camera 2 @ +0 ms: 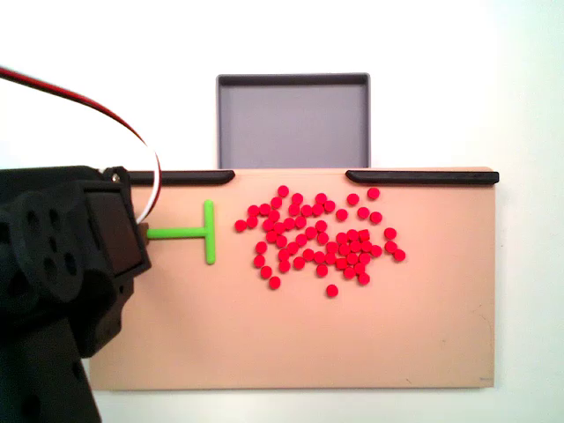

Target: Gather the left side granules

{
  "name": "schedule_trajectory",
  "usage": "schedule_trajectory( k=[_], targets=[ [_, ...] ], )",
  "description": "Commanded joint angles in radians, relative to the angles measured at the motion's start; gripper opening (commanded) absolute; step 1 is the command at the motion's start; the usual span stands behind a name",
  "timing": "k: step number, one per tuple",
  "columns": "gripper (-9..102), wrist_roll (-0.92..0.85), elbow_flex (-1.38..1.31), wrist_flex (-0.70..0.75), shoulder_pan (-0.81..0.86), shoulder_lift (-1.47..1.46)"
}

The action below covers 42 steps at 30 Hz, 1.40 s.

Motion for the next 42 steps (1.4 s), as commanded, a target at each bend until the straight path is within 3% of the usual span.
schedule_trajectory(
  k=[1,42],
  targets=[
    [0,0.002,-0.008,0.003,0.009,-0.012],
    [0,-0.029,0.008,0.026,0.135,-0.015]
  ],
)
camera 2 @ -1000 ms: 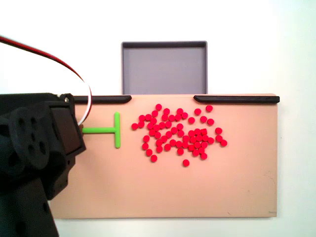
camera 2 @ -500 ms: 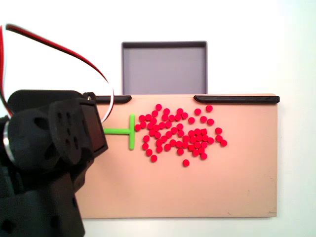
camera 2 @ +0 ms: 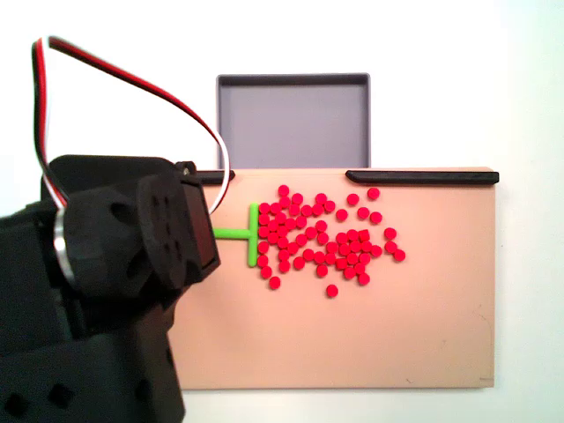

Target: Gather the left side granules

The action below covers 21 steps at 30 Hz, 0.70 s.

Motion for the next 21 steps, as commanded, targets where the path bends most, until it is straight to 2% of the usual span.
schedule_trajectory(
  k=[1,21],
  targets=[
    [0,-0.009,0.011,-0.006,0.017,0.005],
    [0,-0.037,0.011,-0.006,0.032,0.008]
  ],
)
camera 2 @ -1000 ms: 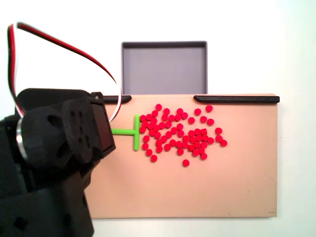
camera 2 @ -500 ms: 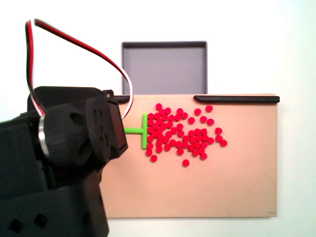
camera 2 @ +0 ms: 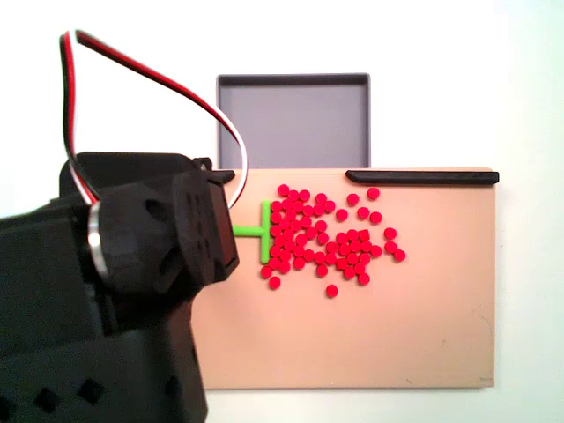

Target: Gather the left side granules

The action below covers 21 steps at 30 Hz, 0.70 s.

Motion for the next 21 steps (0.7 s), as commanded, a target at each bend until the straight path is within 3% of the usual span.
schedule_trajectory(
  k=[1,21],
  targets=[
    [0,-0.005,0.011,-0.006,0.009,0.008],
    [0,0.103,-0.005,-0.006,-0.115,0.097]
  ],
)
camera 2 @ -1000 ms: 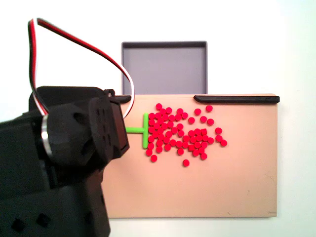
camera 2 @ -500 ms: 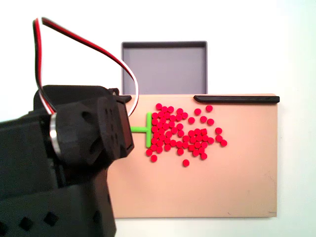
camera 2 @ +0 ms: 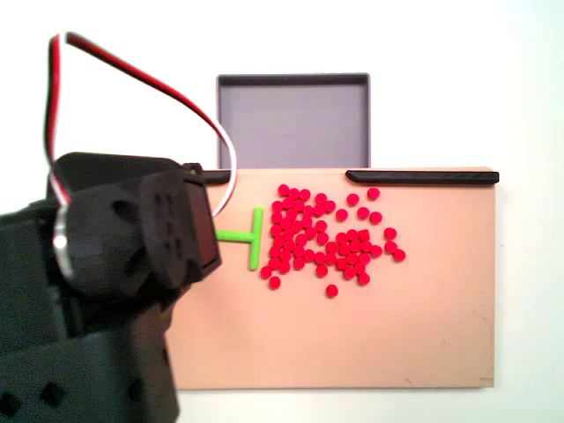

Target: Gather the left side granules

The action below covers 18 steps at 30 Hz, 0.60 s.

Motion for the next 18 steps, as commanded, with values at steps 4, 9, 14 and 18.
schedule_trajectory(
  k=[4,9,14,18],
  targets=[
    [0,0.048,-0.015,-0.005,-0.061,0.092],
    [0,0.044,-0.006,0.052,-0.084,0.144],
    [0,-0.098,0.002,0.130,-0.078,0.206],
    [0,-0.337,0.032,0.132,-0.055,0.285]
  ],
)
